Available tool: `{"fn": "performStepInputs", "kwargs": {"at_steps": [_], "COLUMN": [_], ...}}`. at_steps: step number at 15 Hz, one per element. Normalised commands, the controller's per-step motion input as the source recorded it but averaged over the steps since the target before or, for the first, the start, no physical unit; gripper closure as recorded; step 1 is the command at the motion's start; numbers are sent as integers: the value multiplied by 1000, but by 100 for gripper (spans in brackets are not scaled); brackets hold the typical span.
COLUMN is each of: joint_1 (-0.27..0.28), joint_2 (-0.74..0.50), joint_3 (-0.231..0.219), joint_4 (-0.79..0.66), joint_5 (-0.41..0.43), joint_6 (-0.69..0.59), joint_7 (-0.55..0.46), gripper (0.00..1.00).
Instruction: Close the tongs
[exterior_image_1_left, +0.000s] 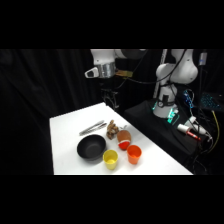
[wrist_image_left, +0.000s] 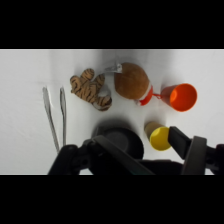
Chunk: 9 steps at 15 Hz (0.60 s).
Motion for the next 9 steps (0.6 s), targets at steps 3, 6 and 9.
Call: {"fn": "performStepInputs", "kwargs": {"at_steps": [3, 6, 9], "joint_1": [-20, -60, -92], "joint_2": [18, 77, 127], "joint_3": [1, -39, -67], "joint_4": [19, 87, 168], "joint_5": [5, -25, -62], "joint_6": [23, 95, 118], "joint_7": [-16, -55, -102], "gripper": [0, 0, 0]}}
